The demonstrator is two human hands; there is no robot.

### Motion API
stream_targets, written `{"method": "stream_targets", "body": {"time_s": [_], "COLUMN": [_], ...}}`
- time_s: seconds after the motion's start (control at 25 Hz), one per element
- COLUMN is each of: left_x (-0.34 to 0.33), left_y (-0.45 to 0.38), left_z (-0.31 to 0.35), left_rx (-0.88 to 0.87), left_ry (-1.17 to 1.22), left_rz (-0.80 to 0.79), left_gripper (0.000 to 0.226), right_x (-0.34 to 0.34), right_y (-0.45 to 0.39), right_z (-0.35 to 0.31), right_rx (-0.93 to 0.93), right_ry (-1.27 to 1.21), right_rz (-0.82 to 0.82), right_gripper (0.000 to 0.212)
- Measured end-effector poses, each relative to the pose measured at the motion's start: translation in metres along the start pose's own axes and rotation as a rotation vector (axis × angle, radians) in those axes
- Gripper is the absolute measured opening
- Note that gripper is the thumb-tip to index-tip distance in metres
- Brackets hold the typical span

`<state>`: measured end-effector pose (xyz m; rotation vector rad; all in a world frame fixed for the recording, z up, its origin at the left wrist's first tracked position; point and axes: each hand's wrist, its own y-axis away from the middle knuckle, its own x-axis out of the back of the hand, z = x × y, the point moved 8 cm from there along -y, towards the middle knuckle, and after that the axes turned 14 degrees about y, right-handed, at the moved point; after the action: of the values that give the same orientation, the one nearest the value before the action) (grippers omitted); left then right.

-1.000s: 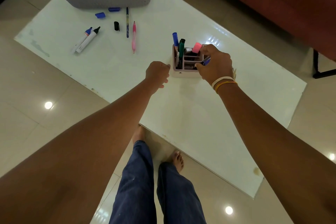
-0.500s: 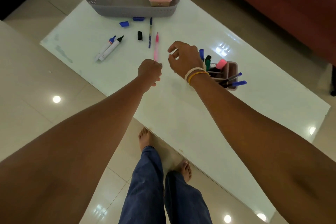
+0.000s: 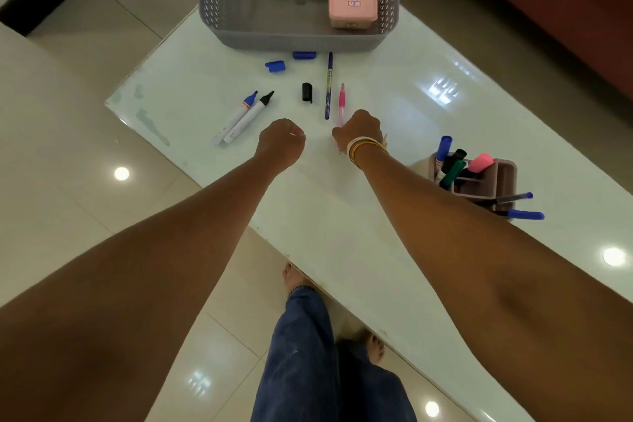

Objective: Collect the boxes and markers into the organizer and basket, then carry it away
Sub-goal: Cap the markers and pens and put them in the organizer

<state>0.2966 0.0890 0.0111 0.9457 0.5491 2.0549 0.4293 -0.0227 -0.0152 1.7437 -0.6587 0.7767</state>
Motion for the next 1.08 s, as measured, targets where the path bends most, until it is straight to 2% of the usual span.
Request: {"method": "stream_targets", "body": {"time_s": [0.08, 0.16, 0.24, 0.36, 0.48, 0.6, 0.68, 0.76, 0.8, 0.88, 1.0, 1.08], "left_x": [-0.007, -0.017, -0.029, -0.051, -0.064, -0.079, -0.096, -0.119, -0.129, -0.145, -0.159, -0.168], "left_y": [-0.002, -0.001, 0.003, 0.019, 0.038, 0.063, 0.084, 0.106, 0.117, 0.132, 0.141, 0.144], "left_z": [-0.001, 0.002, 0.006, 0.007, 0.012, 0.015, 0.017, 0.021, 0.023, 0.028, 0.037, 0.041], "left_rx": [0.018, 0.021, 0.061, 0.198, 0.084, 0.021, -0.011, -0.030, -0.035, -0.057, -0.099, -0.134], "left_ry": [-0.013, 0.006, 0.185, 0.570, 0.542, 0.585, 0.561, 0.454, 0.414, 0.374, 0.357, 0.349], "left_rz": [-0.015, -0.026, -0.042, -0.126, -0.169, -0.208, -0.311, -0.435, -0.471, -0.477, -0.419, -0.412], "left_gripper": [0.024, 0.024, 0.027, 0.024, 0.020, 0.022, 0.021, 0.025, 0.029, 0.033, 0.032, 0.037], "right_x": [-0.003, -0.003, -0.006, -0.010, -0.008, 0.011, 0.028, 0.043, 0.050, 0.071, 0.115, 0.138], "right_y": [-0.002, 0.009, 0.026, 0.054, 0.078, 0.100, 0.119, 0.136, 0.144, 0.161, 0.181, 0.181], "right_z": [0.010, 0.019, 0.027, 0.041, 0.062, 0.086, 0.105, 0.124, 0.137, 0.167, 0.209, 0.222], "right_rx": [-0.058, -0.116, -0.146, -0.046, 0.037, 0.078, 0.086, 0.104, 0.102, 0.070, 0.038, 0.076], "right_ry": [-0.083, -0.260, -0.463, -0.614, -0.640, -0.575, -0.624, -0.671, -0.678, -0.737, -0.733, -0.695], "right_rz": [-0.051, -0.097, -0.138, -0.155, -0.123, 0.057, 0.170, 0.238, 0.284, 0.450, 0.814, 0.942], "right_gripper": [0.033, 0.018, 0.018, 0.010, 0.008, 0.015, 0.017, 0.008, 0.013, 0.019, 0.017, 0.016]}}
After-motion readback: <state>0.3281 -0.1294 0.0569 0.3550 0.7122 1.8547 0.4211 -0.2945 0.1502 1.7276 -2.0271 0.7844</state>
